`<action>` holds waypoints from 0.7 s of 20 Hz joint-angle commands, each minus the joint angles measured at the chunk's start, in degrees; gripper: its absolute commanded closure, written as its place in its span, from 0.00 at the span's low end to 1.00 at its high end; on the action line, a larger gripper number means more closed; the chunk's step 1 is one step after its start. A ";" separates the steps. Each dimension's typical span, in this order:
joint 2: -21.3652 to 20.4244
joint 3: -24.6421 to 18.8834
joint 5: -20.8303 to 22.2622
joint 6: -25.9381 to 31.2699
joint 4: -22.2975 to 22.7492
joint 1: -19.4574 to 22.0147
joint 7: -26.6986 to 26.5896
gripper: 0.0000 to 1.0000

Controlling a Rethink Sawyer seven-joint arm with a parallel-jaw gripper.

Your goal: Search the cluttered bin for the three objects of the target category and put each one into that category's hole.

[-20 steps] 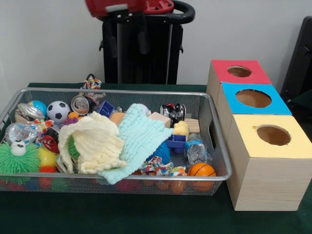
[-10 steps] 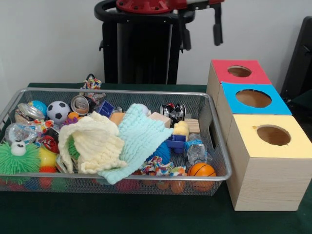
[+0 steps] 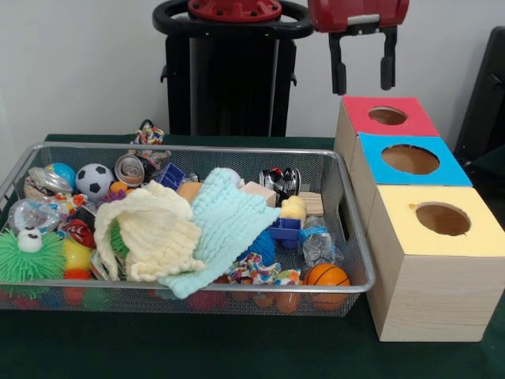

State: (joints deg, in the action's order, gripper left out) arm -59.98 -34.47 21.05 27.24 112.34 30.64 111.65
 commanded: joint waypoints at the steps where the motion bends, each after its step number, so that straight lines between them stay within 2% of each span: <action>1: 3.58 10.85 2.07 -5.97 3.02 -0.70 13.25 0.00; 7: 4.09 13.50 1.51 -8.35 2.41 -2.07 10.45 0.00; 14: 5.05 16.44 2.80 -10.17 1.02 -3.71 8.08 0.00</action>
State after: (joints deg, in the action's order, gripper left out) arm -57.35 -22.91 21.20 20.72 112.38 28.00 111.94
